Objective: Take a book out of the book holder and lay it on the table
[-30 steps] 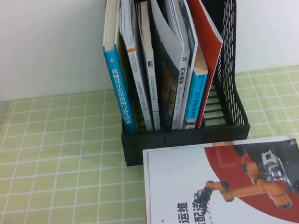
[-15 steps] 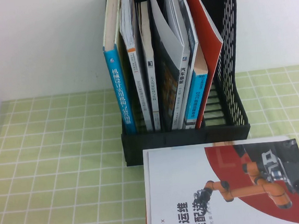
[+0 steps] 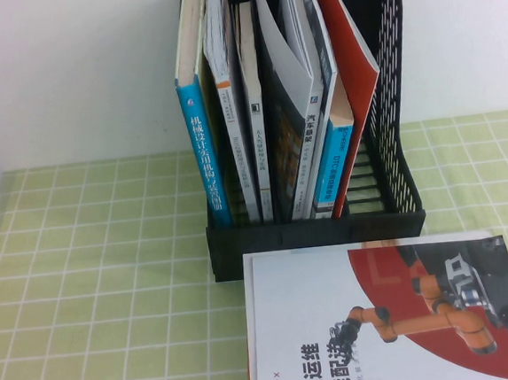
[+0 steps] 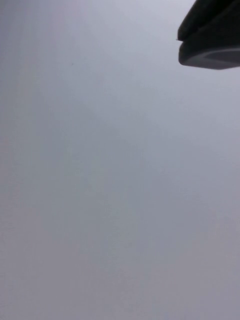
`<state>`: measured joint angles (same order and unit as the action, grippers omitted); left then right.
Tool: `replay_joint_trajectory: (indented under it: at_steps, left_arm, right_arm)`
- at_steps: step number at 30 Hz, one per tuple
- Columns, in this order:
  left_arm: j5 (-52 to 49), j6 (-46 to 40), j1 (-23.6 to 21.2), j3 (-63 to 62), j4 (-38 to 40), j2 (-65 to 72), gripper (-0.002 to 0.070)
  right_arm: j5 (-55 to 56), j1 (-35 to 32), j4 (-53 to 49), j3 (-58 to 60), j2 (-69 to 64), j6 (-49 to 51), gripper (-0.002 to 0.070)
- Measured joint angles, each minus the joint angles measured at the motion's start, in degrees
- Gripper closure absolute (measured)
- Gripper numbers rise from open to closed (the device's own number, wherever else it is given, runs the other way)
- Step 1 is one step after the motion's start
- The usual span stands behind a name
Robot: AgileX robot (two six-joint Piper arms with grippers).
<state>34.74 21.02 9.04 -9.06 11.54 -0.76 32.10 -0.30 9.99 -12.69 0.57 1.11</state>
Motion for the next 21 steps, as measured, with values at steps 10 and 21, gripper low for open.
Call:
replay_joint_trajectory:
  at_steps: [10,21]
  left_arm:
    - [-39.02,-8.85,0.00,-32.45,-4.52,14.88,0.0678]
    - [-64.51,-16.59,0.00,-42.80,-8.56,38.92,0.0678]
  right_arm:
    - [-25.50,0.00,-17.01,-26.79,-10.70,11.33,0.0678]
    - [-58.38,0.00,-24.96,-38.30,-26.89,0.06,0.0678]
